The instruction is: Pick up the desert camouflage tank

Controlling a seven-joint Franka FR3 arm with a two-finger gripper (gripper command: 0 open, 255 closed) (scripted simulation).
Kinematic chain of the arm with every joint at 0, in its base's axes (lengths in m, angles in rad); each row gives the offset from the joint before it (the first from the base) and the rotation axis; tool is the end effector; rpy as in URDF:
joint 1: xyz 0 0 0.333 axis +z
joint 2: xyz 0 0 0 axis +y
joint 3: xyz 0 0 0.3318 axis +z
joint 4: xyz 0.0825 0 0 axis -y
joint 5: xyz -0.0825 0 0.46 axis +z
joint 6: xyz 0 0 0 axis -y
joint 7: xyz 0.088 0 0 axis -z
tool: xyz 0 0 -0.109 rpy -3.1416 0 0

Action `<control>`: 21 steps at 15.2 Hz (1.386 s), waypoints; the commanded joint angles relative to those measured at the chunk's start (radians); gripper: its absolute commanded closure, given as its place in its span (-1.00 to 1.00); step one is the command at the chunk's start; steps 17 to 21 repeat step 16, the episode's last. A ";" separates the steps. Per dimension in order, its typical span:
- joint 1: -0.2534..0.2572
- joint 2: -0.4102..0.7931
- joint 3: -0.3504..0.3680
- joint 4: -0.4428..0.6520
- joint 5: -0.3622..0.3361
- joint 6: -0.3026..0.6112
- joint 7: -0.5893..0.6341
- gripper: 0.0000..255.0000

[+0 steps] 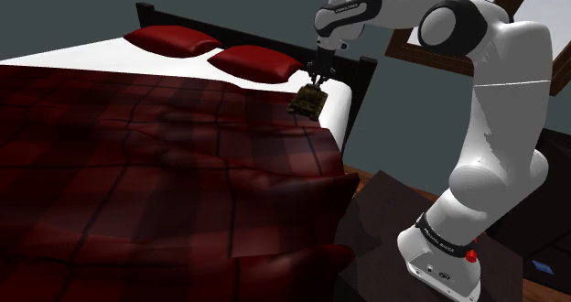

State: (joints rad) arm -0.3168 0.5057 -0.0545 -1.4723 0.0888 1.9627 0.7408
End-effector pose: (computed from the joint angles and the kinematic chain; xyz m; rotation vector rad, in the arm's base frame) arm 0.7259 -0.2696 0.3671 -2.6011 1.6672 0.0376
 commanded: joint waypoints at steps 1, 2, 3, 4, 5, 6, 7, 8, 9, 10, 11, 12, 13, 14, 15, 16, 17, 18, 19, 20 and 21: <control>-0.001 -0.006 -0.001 0.012 -0.001 -0.018 0.001 1.00; -0.001 -0.009 -0.001 0.021 -0.001 -0.029 0.002 1.00; -0.001 -0.012 -0.001 0.030 -0.002 -0.041 0.003 1.00; -0.001 -0.015 -0.001 0.039 -0.002 -0.053 0.003 1.00; -0.001 -0.018 -0.001 0.048 -0.003 -0.065 0.004 1.00; -0.001 -0.020 -0.001 0.058 -0.003 -0.077 0.005 1.00; -0.001 -0.022 -0.002 0.068 -0.003 -0.089 0.006 1.00; -0.002 -0.024 -0.002 0.078 -0.004 -0.102 0.007 1.00; -0.002 -0.026 -0.002 0.089 -0.004 -0.114 0.007 1.00; -0.002 -0.028 -0.002 0.100 -0.004 -0.127 0.008 1.00; -0.002 -0.029 -0.002 0.112 -0.005 -0.140 0.009 1.00; -0.002 -0.030 -0.002 0.124 -0.005 -0.153 0.010 1.00; -0.003 -0.031 -0.002 0.136 -0.005 -0.166 0.011 1.00; -0.003 -0.031 -0.002 0.149 -0.006 -0.179 0.011 1.00; -0.003 -0.031 -0.002 0.150 -0.006 -0.181 0.011 1.00; -0.003 -0.031 -0.002 0.151 -0.006 -0.181 0.011 1.00; -0.003 -0.031 -0.002 0.151 -0.006 -0.181 0.011 1.00; -0.003 -0.031 -0.002 0.151 -0.006 -0.181 0.011 1.00; -0.003 -0.031 -0.002 0.151 -0.006 -0.181 0.011 1.00; -0.003 -0.031 -0.002 0.151 -0.006 -0.181 0.011 1.00; -0.003 -0.031 -0.002 0.151 -0.006 -0.181 0.011 1.00</control>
